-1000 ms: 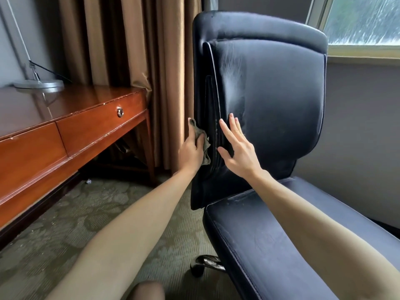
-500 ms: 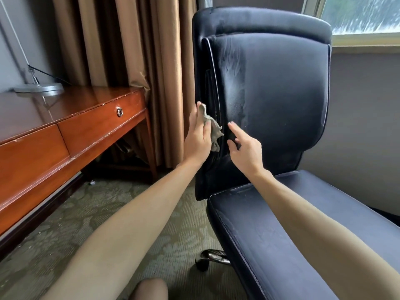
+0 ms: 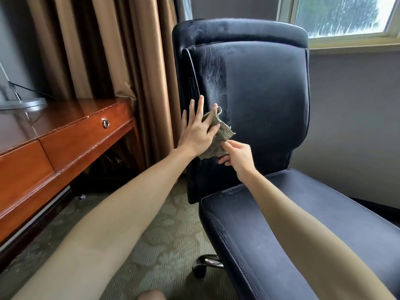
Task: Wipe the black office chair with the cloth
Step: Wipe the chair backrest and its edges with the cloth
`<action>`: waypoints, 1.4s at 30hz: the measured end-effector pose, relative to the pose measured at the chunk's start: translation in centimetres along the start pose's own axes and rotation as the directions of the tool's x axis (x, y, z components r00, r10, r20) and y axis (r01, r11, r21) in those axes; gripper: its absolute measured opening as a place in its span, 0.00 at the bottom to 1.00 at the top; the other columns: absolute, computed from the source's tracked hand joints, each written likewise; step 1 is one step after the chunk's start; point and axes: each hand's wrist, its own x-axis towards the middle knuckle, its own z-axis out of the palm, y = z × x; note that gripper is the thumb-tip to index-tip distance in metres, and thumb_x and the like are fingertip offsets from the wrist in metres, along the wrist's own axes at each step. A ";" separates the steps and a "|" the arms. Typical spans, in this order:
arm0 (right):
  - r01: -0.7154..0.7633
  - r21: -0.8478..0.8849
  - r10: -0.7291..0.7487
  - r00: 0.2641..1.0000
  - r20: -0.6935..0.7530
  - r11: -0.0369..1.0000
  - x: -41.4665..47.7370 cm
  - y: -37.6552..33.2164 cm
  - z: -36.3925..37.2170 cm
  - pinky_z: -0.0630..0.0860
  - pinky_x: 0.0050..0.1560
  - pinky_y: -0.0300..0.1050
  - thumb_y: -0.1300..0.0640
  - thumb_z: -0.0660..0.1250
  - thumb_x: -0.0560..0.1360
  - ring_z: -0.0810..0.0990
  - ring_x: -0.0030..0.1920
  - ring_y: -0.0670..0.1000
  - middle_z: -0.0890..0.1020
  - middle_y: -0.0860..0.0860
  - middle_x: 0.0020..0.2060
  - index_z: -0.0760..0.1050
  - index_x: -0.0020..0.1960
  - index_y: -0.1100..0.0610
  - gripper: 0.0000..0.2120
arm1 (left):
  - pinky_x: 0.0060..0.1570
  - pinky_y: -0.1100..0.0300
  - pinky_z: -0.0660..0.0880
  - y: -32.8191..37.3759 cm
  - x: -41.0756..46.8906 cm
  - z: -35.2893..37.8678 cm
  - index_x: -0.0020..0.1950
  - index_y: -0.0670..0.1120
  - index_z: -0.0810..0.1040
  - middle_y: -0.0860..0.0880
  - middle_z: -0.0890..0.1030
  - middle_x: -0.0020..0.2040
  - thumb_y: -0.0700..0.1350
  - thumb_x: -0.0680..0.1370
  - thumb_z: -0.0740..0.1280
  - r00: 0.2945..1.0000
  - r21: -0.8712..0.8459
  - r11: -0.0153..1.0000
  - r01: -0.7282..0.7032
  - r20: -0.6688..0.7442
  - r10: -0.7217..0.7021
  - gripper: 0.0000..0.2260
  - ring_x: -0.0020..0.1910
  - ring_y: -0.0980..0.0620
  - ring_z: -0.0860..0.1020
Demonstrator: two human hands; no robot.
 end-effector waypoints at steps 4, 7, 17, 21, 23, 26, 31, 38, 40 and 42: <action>-0.092 0.126 0.106 0.988 -0.115 0.988 1.0 -0.4 -0.5 0.75 0.29 0.39 0.56 0.63 0.79 0.82 0.29 0.52 0.83 0.56 0.31 0.81 0.45 0.59 0.10 | 0.74 0.45 0.36 -0.9 0.5 -0.3 0.79 0.52 0.56 0.45 0.42 0.80 0.60 0.81 0.58 0.996 0.309 0.948 -0.078 -0.019 0.089 0.29 0.78 0.44 0.39; -0.120 0.300 0.189 0.958 -0.214 0.946 2.0 -1.0 -0.3 0.80 0.36 0.44 0.60 0.60 0.79 0.85 0.38 0.56 0.85 0.61 0.39 0.78 0.48 0.60 0.09 | 0.73 0.42 0.37 -1.5 0.7 -0.1 0.79 0.52 0.55 0.43 0.43 0.80 0.62 0.79 0.59 0.993 0.410 0.905 -0.114 0.008 0.121 0.32 0.78 0.42 0.40; 0.213 0.046 -0.199 0.958 -0.207 0.976 2.8 0.3 2.3 0.71 0.53 0.26 0.59 0.68 0.76 0.76 0.56 0.39 0.75 0.43 0.60 0.60 0.75 0.51 0.30 | 0.72 0.39 0.37 -2.6 0.6 -0.9 0.79 0.52 0.57 0.42 0.47 0.80 0.64 0.77 0.55 0.977 0.465 0.863 -0.197 0.018 0.213 0.33 0.79 0.43 0.44; 0.220 -0.019 -0.217 0.942 -0.257 0.975 3.0 1.0 4.0 0.74 0.60 0.41 0.53 0.66 0.78 0.77 0.60 0.48 0.74 0.48 0.65 0.47 0.78 0.49 0.37 | 0.71 0.37 0.38 -3.3 0.5 -1.3 0.79 0.49 0.57 0.43 0.50 0.80 0.62 0.76 0.57 0.969 0.467 0.856 -0.223 0.013 0.246 0.34 0.79 0.45 0.47; 0.228 -0.014 -0.224 0.939 -0.263 0.974 3.4 1.1 4.7 0.71 0.66 0.51 0.51 0.65 0.77 0.73 0.66 0.52 0.71 0.53 0.70 0.44 0.78 0.48 0.38 | 0.71 0.37 0.38 -3.5 0.6 -1.5 0.79 0.47 0.58 0.43 0.51 0.80 0.61 0.76 0.56 0.965 0.461 0.856 -0.236 0.003 0.264 0.34 0.79 0.45 0.48; 0.277 -0.093 -0.291 0.928 -0.232 0.956 4.0 1.3 5.0 0.57 0.76 0.54 0.56 0.63 0.78 0.54 0.77 0.51 0.57 0.53 0.77 0.48 0.79 0.56 0.35 | 0.71 0.38 0.38 -3.6 0.6 -1.4 0.79 0.47 0.58 0.42 0.52 0.80 0.59 0.76 0.56 0.960 0.442 0.862 -0.249 -0.007 0.281 0.33 0.79 0.45 0.49; 0.358 -0.354 -0.418 0.902 -0.110 0.864 3.0 4.9 4.1 0.43 0.78 0.48 0.53 0.58 0.82 0.39 0.77 0.44 0.46 0.48 0.77 0.47 0.78 0.58 0.30 | 0.72 0.37 0.40 -4.1 0.3 -0.6 0.78 0.48 0.60 0.40 0.51 0.79 0.58 0.75 0.59 0.945 0.446 0.845 -0.295 0.006 0.327 0.33 0.79 0.42 0.48; 0.286 -0.427 -0.328 0.944 -0.027 0.858 0.7 9.8 3.1 0.42 0.77 0.46 0.52 0.58 0.81 0.35 0.76 0.43 0.38 0.47 0.77 0.40 0.78 0.59 0.36 | 0.72 0.38 0.39 -4.2 -0.3 0.1 0.78 0.49 0.61 0.40 0.51 0.79 0.61 0.75 0.60 0.937 0.435 0.842 -0.320 0.016 0.348 0.33 0.79 0.42 0.48; 0.284 -0.415 -0.324 0.945 -0.028 0.864 1.0 8.5 3.2 0.38 0.75 0.38 0.43 0.52 0.78 0.36 0.76 0.44 0.39 0.48 0.77 0.40 0.78 0.59 0.37 | 0.72 0.38 0.40 -4.2 -0.3 0.0 0.78 0.49 0.62 0.40 0.51 0.79 0.60 0.76 0.59 0.937 0.434 0.842 -0.321 0.014 0.350 0.32 0.79 0.42 0.48; 0.317 -0.417 -0.362 0.932 -0.032 0.852 1.8 7.0 3.3 0.38 0.75 0.37 0.44 0.48 0.77 0.38 0.77 0.46 0.41 0.49 0.77 0.42 0.78 0.58 0.35 | 0.72 0.39 0.40 -4.2 -0.2 0.0 0.78 0.49 0.61 0.40 0.51 0.79 0.58 0.77 0.58 0.936 0.428 0.844 -0.324 0.015 0.352 0.31 0.79 0.42 0.48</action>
